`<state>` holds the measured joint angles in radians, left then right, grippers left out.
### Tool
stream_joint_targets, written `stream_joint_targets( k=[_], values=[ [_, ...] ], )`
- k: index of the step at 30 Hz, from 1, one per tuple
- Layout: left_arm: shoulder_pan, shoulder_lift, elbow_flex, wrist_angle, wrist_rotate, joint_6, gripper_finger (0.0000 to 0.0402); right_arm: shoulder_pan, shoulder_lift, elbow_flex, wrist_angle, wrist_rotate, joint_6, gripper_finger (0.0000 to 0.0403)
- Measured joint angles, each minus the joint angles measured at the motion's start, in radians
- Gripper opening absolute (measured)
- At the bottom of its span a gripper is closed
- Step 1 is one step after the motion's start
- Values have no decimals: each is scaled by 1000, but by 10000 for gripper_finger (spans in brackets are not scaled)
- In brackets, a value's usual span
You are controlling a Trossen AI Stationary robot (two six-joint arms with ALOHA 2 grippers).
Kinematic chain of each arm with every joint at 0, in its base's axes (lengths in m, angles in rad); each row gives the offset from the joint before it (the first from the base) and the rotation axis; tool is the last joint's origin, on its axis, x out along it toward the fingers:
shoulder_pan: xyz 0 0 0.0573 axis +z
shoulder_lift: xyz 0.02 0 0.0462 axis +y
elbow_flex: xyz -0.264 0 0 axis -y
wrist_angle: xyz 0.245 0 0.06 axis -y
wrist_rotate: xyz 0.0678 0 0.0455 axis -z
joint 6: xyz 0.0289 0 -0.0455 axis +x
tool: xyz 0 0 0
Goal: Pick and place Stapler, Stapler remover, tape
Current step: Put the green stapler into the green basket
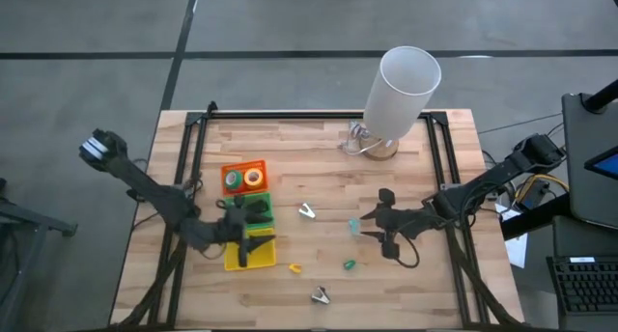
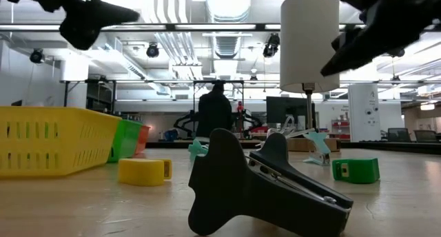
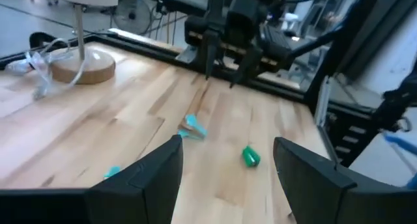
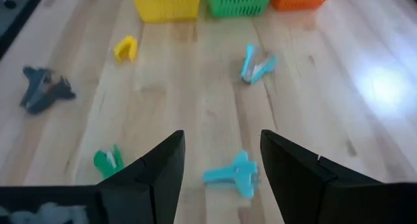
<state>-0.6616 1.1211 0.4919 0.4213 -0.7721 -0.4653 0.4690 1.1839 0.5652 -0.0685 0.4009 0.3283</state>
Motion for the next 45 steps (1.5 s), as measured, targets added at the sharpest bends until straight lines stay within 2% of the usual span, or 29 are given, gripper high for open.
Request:
stream_joint_targets(
  k=[3, 6, 12, 18, 23, 30, 41, 45],
  values=[
    [11, 109, 63, 69, -19, 10, 238, 3, 7, -34, 43, -114, -20, 194],
    [34, 214, 144, 138, -28, 101, 238, 5, 45, -71, 174, -152, -45, 194],
    [85, 360, 328, 204, -38, 262, 238, 13, 200, -85, 353, -277, -124, 194],
    [119, 447, 462, 203, -29, 351, 238, 17, 372, -39, 365, -295, -160, 194],
    [124, 473, 492, 196, -27, 385, 238, 18, 484, 17, 400, -298, -176, 194],
    [130, 474, 484, 189, 0, 364, 238, 18, 563, 61, 399, -335, -179, 194],
    [135, 474, 472, 183, 2, 339, 238, 17, 580, 92, 415, -344, -211, 194],
    [135, 474, 470, 183, 2, 334, 238, 17, 584, 97, 416, -343, -216, 182]
  ],
)
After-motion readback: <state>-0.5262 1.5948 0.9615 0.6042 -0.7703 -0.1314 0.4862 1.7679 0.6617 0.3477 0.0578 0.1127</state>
